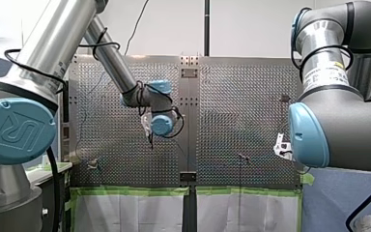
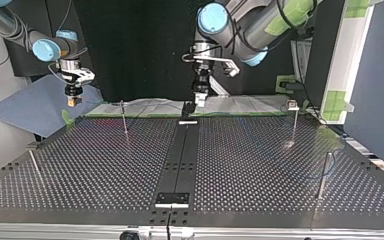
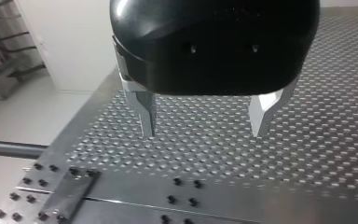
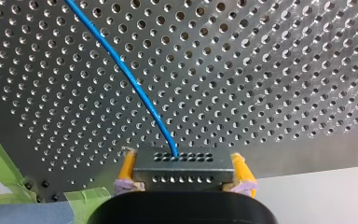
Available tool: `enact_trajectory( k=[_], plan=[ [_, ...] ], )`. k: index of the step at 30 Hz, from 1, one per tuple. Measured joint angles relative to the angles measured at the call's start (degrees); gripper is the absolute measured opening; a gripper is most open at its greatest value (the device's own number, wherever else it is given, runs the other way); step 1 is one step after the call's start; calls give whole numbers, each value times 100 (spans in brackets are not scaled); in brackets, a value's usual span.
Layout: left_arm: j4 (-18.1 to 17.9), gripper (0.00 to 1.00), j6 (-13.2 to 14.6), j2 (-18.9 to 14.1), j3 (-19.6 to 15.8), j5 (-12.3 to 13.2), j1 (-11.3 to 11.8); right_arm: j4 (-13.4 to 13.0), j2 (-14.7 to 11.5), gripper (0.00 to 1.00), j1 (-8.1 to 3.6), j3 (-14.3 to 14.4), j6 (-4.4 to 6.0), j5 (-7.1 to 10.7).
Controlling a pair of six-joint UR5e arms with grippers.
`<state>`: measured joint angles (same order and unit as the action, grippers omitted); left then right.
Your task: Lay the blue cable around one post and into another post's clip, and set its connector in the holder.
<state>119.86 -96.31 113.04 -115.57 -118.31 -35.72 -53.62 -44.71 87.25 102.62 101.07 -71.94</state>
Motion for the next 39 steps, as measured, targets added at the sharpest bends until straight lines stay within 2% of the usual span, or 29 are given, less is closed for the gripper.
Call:
enact_trajectory(
  k=[19,39],
  plan=[
    [141,100,7,1,-1015,129,3,15,0,0,21,0,3,39],
    [249,100,-2,0,-1971,452,9,17,0,0,85,1,3,39]
  ],
)
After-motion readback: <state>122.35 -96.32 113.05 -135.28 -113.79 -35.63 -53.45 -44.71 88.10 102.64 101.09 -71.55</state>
